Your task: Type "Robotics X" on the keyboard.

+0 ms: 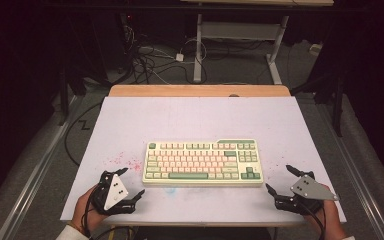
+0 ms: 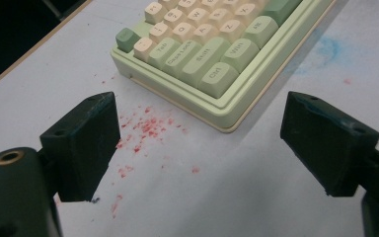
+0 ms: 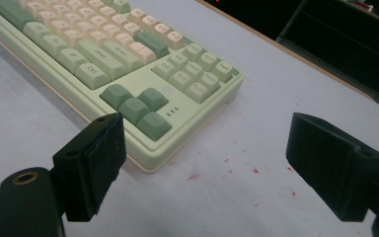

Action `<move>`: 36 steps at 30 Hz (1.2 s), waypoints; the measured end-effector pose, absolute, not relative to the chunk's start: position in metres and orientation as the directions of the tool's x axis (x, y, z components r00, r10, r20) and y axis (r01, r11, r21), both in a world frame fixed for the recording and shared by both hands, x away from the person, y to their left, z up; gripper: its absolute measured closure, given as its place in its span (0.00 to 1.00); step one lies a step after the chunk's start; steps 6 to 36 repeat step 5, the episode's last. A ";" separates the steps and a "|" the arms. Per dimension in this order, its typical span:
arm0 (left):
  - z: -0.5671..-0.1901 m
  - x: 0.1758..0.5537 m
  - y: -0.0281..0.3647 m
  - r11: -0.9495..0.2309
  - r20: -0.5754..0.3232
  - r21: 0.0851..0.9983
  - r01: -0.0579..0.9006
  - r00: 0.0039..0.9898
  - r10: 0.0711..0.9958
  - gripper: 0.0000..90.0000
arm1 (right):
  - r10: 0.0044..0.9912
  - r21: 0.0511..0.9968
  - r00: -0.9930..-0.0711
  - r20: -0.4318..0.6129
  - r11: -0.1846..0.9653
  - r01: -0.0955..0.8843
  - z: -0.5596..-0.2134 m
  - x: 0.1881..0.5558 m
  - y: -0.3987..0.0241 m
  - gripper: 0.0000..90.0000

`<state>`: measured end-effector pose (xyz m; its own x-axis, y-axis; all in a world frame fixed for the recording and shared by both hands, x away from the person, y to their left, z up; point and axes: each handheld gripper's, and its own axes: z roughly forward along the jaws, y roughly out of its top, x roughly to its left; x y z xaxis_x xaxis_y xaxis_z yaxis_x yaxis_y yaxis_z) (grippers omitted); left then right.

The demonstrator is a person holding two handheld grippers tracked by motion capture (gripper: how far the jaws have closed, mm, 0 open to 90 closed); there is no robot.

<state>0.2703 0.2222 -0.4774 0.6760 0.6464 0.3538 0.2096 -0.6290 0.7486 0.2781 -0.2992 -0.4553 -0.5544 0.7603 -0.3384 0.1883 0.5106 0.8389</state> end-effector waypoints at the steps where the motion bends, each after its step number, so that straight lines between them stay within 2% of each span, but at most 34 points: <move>1: -0.477 0.270 0.222 -0.630 0.354 0.747 0.210 0.677 0.645 0.16 | 0.759 0.838 -0.554 -0.341 0.513 0.186 -0.455 0.278 -0.300 0.18; 36: -0.477 0.270 0.221 -0.631 0.355 0.746 0.211 0.676 0.646 0.16 | 0.765 0.841 -0.547 -0.339 0.508 0.188 -0.455 0.278 -0.301 0.18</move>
